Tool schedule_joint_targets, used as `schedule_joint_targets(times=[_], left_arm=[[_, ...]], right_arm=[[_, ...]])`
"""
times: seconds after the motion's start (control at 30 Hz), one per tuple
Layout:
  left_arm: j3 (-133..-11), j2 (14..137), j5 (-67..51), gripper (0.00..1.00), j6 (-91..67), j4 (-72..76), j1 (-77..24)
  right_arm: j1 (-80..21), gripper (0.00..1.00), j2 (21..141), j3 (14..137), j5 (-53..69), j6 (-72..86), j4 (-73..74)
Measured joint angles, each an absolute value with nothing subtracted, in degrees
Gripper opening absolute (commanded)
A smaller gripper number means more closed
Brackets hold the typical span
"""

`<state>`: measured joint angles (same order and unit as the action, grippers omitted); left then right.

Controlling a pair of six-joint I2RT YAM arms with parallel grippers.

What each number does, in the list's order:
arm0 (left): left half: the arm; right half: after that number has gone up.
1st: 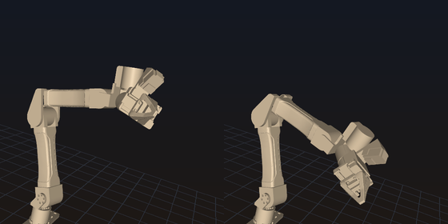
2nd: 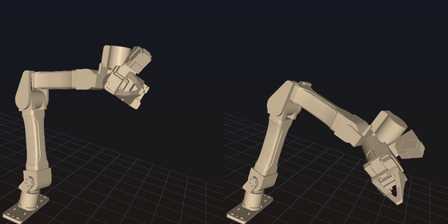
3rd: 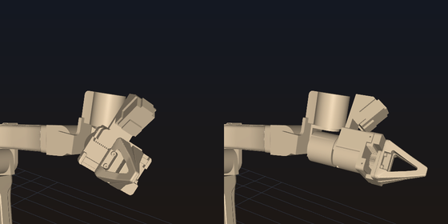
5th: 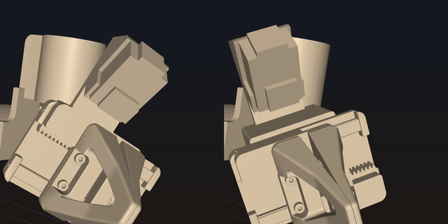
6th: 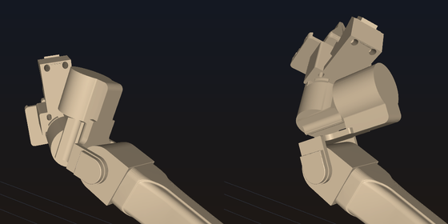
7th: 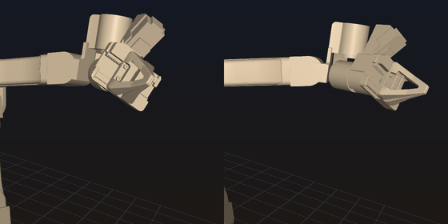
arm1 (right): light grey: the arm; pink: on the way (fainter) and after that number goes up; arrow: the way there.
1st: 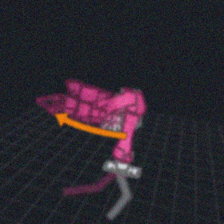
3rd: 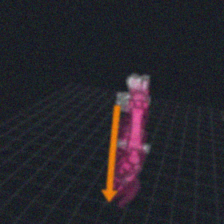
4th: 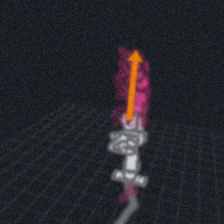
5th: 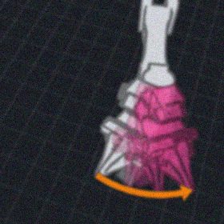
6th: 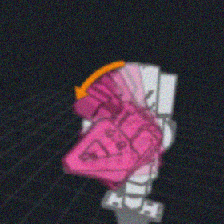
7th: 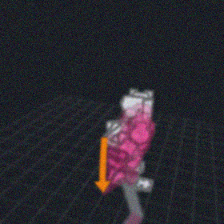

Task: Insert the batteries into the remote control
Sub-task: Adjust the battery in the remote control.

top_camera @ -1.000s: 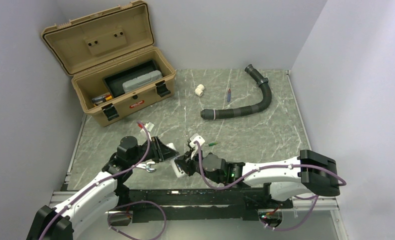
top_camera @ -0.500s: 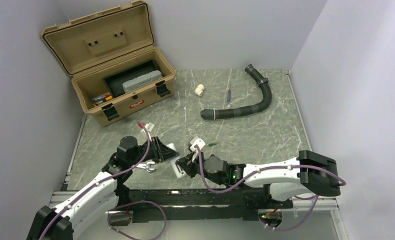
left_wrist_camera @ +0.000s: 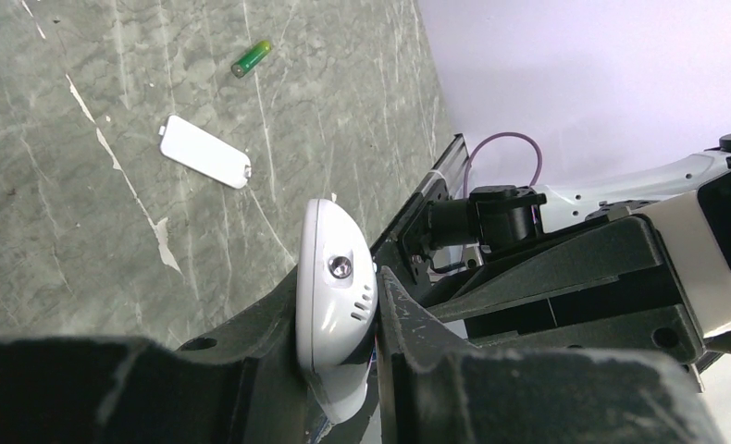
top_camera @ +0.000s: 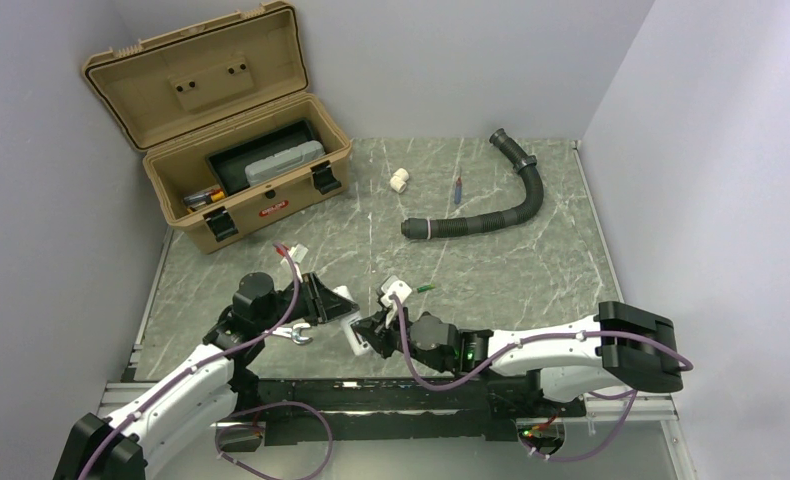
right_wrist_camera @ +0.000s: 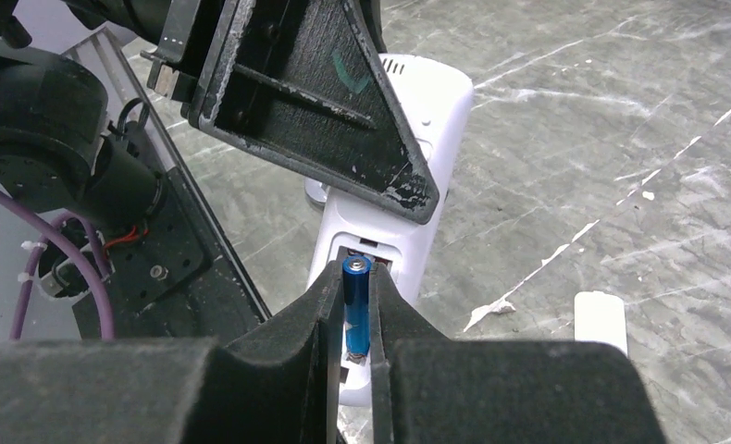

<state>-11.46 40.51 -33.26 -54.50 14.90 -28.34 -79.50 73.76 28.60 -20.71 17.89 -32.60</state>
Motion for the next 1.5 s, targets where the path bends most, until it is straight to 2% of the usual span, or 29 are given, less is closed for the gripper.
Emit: schedule_joint_targets(times=[1.5], left_arm=[[-11.5,33.5,-31.8,0.0,-53.6,6.9,-26.8]], right_arm=[[-84.0,0.03,78.1,31.5,-29.1,19.7,-31.0]])
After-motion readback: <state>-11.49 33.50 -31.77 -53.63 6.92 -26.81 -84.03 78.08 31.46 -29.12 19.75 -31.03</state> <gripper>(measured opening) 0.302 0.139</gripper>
